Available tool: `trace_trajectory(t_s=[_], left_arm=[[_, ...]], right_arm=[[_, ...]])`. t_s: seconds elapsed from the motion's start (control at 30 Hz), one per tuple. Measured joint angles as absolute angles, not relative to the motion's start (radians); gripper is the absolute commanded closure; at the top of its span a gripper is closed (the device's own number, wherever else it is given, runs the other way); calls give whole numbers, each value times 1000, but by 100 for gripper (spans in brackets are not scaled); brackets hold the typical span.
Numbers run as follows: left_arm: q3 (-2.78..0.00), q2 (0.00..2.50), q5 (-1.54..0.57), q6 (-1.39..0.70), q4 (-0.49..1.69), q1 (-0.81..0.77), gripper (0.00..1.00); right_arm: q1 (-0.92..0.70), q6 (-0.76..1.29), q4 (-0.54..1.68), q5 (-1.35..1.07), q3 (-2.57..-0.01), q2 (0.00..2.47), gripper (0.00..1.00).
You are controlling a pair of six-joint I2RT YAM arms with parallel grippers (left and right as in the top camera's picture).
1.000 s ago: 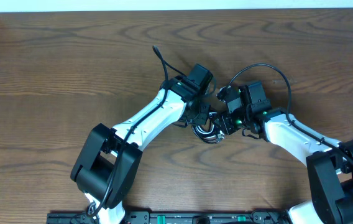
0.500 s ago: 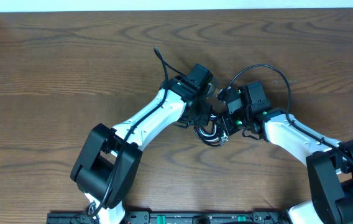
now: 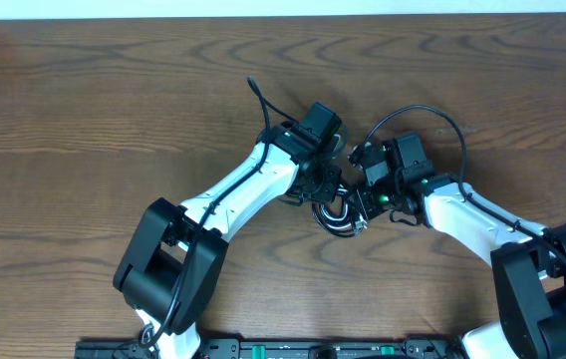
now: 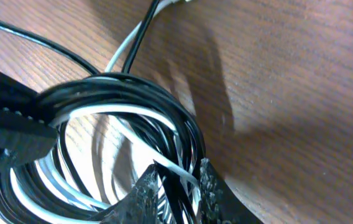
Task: Untangle cables
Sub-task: 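Grasp a cable loop with the right gripper and pull it rightward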
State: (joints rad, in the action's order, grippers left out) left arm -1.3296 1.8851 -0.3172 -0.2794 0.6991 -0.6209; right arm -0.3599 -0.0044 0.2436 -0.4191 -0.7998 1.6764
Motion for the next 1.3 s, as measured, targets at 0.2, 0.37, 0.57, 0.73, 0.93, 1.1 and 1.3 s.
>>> trace_trajectory(t_s=[0.2,0.37,0.57,0.73,0.93,1.1,1.3], left_arm=[[-1330,1885,-317,-279,699,-621,92],[-1330,1885,-305,-279,723,-621,92],[-1330,1885,-231,-279,771,-623,93],[-1330,1885,-203,-280,793,-615,93],[-1330,1885,-195,-279,831,-561,93],[-1330,1885,-196,-279,834,-532,93],[-1330,1885,-197,-279,833,-533,93]], right_arm=[[-364,-6,247,-431,-781,1676,99],[-366,-7,238,-441,-776,1676,99],[-356,54,228,-432,-776,1676,99],[-270,126,244,-381,-776,1676,99],[-106,184,323,-271,-777,1672,99],[-56,198,372,-262,-778,1661,99],[-56,252,461,-210,-791,1651,87]])
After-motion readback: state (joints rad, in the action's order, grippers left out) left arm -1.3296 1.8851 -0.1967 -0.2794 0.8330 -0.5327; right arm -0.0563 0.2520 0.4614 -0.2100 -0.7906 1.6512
